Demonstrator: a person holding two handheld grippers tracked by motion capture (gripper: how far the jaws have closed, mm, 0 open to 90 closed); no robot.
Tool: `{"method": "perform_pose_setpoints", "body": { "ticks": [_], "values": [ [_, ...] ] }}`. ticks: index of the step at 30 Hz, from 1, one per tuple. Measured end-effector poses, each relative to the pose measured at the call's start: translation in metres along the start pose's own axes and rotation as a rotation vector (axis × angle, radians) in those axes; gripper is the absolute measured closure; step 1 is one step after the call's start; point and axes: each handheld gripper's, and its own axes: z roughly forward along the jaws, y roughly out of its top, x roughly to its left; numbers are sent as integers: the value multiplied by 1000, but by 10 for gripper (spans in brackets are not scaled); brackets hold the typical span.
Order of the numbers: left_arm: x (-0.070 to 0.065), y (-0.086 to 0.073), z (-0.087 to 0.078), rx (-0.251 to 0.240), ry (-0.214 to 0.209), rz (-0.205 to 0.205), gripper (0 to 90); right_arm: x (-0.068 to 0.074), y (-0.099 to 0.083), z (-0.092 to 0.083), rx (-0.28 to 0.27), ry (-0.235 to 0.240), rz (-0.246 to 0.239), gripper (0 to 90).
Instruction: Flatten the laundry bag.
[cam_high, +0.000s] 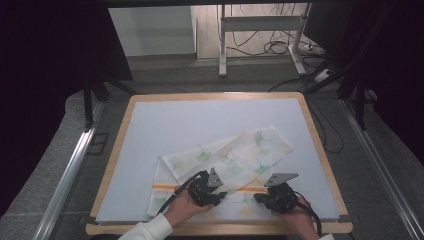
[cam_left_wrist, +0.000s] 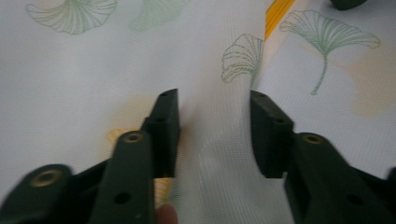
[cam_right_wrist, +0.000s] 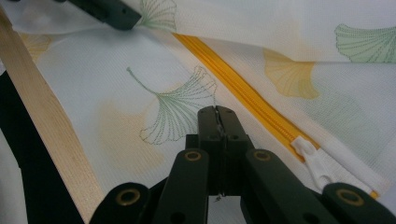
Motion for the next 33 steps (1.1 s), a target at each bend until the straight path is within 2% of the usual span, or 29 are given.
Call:
{"method": "perform_pose_setpoints", "body": {
  "ticks": [5,11,15,25,33],
  "values": [
    [1,0,-1,-13,-17,8,821,0,0,0,0,0,-5,894],
    [4,1,-4,-28,-41,1,849,0,0,0,0,2,-5,893],
    [9,2,-11,-66,-44,-17,862,0,0,0,1,-1,-8,894],
    [29,6,-23,-133,-52,-78,880,-1,0,0,1,2,-5,893],
    [41,6,-25,-152,-42,-103,883,-1,0,0,0,2,-8,893]
  ]
}}
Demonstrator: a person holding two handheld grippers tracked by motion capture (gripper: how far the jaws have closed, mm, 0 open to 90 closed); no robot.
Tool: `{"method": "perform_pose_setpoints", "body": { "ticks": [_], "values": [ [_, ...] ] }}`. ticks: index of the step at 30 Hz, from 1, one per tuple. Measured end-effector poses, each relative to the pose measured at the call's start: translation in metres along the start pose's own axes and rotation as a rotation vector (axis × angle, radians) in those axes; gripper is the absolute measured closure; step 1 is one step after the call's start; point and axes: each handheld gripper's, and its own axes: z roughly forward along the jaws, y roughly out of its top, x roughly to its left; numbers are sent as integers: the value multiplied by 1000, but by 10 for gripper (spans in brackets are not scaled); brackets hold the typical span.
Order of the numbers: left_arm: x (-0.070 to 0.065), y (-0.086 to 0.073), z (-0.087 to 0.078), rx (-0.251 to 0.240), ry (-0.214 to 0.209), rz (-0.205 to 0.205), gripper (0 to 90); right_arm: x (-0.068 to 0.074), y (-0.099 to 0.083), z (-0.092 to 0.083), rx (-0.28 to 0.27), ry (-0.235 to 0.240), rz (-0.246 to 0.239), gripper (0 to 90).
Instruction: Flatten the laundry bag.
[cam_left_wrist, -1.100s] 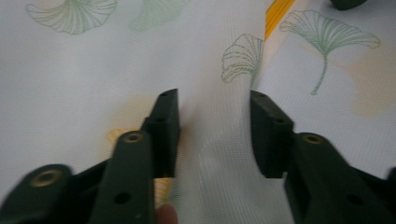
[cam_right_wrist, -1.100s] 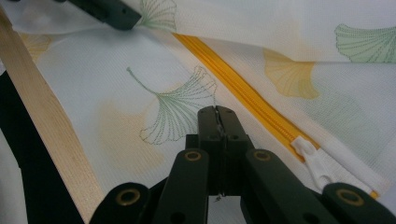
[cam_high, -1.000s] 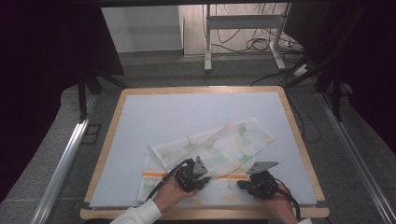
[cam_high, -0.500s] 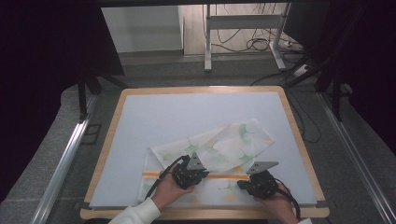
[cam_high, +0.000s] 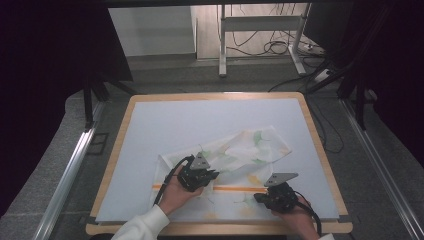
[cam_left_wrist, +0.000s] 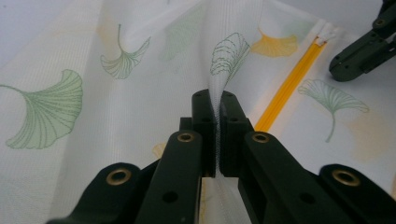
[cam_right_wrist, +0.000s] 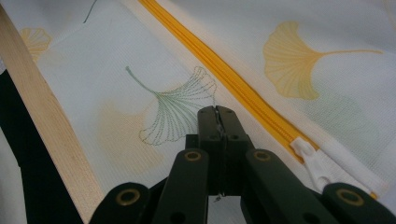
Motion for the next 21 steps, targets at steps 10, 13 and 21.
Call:
{"method": "perform_pose_setpoints", "body": {
  "ticks": [10,13,21],
  "values": [
    [17,7,0,-25,24,-10,884,0,0,0,4,1,-5,893],
    [21,8,1,-23,24,-18,885,0,0,0,3,1,-7,894],
    [34,13,1,-38,38,-38,885,-1,0,0,2,2,-6,893]
  ]
}}
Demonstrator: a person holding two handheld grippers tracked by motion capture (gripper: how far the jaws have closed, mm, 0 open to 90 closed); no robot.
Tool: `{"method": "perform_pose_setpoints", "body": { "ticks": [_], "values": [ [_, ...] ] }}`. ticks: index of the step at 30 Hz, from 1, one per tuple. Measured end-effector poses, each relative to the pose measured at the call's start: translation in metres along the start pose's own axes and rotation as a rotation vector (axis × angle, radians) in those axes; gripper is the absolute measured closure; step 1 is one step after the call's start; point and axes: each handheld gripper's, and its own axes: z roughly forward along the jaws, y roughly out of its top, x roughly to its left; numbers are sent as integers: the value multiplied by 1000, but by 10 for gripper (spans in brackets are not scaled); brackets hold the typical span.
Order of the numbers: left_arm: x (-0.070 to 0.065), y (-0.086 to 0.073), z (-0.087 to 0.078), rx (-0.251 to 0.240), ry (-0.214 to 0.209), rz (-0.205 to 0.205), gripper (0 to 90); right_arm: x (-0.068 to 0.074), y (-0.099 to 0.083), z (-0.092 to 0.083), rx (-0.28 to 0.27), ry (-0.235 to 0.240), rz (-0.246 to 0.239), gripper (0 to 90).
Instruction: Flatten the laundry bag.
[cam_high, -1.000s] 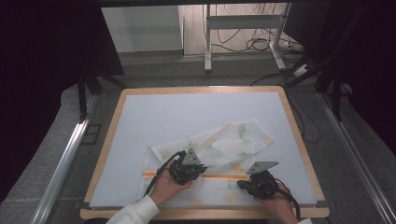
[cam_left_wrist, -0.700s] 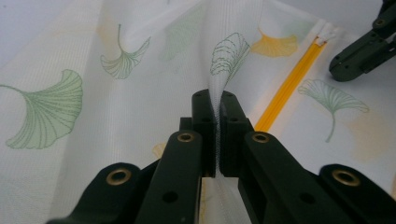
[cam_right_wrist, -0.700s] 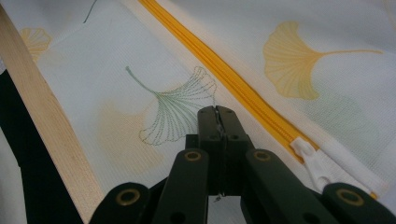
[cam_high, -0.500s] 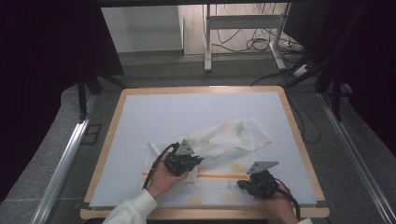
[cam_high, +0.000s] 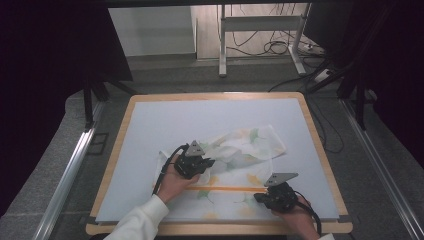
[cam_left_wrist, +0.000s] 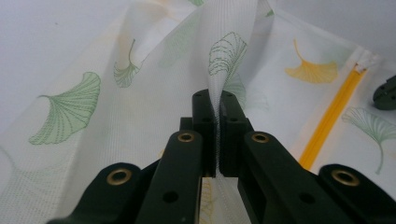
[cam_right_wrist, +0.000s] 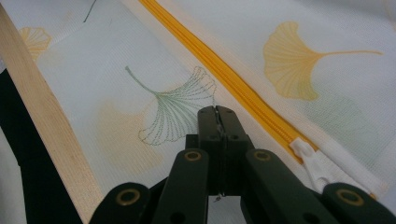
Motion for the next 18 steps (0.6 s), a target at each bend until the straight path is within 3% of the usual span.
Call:
{"method": "perform_pose_setpoints", "body": {
  "ticks": [18],
  "values": [
    [47,8,6,-22,22,-87,885,-1,0,0,-1,4,3,894]
  ]
}}
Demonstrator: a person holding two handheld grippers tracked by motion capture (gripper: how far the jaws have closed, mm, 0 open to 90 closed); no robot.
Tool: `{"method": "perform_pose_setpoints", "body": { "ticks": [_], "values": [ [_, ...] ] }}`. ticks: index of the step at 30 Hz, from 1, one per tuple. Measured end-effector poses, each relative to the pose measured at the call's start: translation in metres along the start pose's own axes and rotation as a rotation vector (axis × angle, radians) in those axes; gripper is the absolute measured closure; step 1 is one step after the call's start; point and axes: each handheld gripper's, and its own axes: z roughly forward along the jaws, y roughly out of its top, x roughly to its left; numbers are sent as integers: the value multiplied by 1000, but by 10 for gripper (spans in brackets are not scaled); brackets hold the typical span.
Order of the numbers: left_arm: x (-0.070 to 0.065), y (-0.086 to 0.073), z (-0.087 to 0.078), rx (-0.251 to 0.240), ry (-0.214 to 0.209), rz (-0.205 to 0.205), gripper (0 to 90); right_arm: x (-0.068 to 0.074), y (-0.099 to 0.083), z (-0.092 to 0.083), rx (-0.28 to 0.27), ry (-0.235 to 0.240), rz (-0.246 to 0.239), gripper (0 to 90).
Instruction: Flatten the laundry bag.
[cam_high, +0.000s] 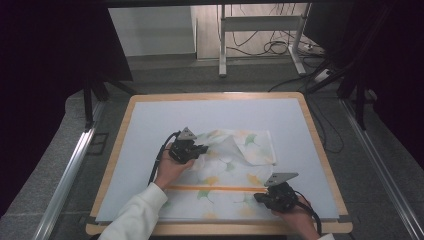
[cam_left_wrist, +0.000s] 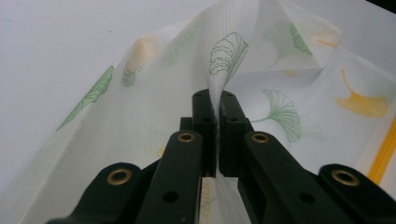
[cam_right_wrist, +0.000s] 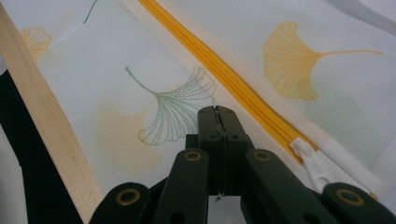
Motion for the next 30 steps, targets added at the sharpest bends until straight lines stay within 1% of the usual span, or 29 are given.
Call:
{"method": "perform_pose_setpoints", "body": {
  "ticks": [6,7,12,13,14,16,17,18,19,20,21,24,25,26,30],
  "values": [
    [9,2,5,2,15,-9,885,0,0,0,1,0,0,893],
    [13,2,6,2,20,-18,885,0,0,0,0,1,0,894],
    [19,2,6,3,29,-30,885,0,0,0,1,0,-2,894],
    [22,2,6,8,40,-29,884,0,0,0,1,0,-2,894],
    [22,2,6,8,40,-29,884,0,0,0,1,0,-2,894],
    [27,1,5,4,49,-42,884,0,0,0,1,0,-4,894],
    [34,0,4,1,57,-55,885,0,0,0,1,0,-4,893],
    [34,0,4,1,57,-55,884,0,0,0,1,0,-4,893],
    [41,0,3,1,66,-63,885,0,0,0,3,0,-2,894],
    [41,0,3,1,66,-63,884,0,0,0,3,0,-2,894],
    [45,0,3,2,70,-74,884,0,0,0,3,0,-4,893],
    [60,0,3,-7,76,-110,884,0,1,0,4,1,-4,894],
    [68,1,4,-6,88,-122,885,0,1,0,3,2,-3,894],
    [68,1,4,-6,88,-122,884,0,1,0,3,2,-3,894],
    [87,2,5,3,111,-139,885,0,0,0,1,2,-4,894]
  ]
}}
